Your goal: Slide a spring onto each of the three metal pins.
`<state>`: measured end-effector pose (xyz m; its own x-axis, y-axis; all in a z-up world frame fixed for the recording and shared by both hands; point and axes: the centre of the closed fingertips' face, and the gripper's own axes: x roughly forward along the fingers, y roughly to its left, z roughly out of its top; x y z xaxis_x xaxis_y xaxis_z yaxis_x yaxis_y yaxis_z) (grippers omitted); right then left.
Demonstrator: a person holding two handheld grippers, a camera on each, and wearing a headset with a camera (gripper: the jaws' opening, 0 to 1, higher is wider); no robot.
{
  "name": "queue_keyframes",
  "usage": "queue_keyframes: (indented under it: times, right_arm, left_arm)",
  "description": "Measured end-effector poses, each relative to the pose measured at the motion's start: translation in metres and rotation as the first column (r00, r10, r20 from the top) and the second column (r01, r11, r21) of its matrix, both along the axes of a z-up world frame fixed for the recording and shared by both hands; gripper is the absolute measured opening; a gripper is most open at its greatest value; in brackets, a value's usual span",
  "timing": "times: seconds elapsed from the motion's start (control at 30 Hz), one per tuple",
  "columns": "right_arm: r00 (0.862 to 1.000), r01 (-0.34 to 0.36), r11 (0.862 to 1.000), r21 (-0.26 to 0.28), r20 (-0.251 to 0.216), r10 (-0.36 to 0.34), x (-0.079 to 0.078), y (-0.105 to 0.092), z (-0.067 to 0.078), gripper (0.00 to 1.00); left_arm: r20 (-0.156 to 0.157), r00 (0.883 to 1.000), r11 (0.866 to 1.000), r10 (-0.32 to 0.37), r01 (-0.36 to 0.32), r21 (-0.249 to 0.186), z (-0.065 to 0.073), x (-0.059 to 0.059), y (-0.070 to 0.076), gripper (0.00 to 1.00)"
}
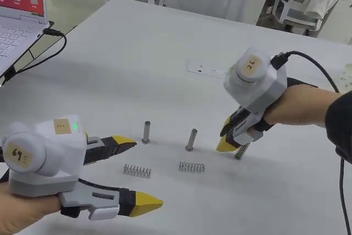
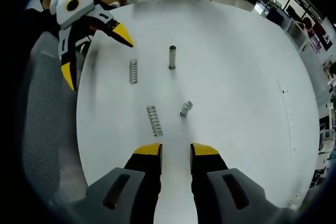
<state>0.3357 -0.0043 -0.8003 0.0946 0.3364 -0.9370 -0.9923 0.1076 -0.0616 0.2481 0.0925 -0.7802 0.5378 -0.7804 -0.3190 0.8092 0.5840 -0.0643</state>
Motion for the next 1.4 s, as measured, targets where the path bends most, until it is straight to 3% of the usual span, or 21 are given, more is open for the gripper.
queue_keyframes:
  times: [0.67,1.4]
  right_arm:
    - [0.995,-0.093,0.995,-0.036,-0.035,0.092,-0.021,0.022,-0.025,0.18]
    - [0.991,-0.113,0.992,-0.054,-0.08,0.108,-0.021,0.023,-0.054,0.14]
  left_arm:
    - [0.003,1.0,1.0,0.004,-0.004,0.0,0.002,-0.003,0.002,0.69]
    - [-0.013,1.0,1.0,0.018,-0.017,0.01,-0.004,-0.003,0.009,0.68]
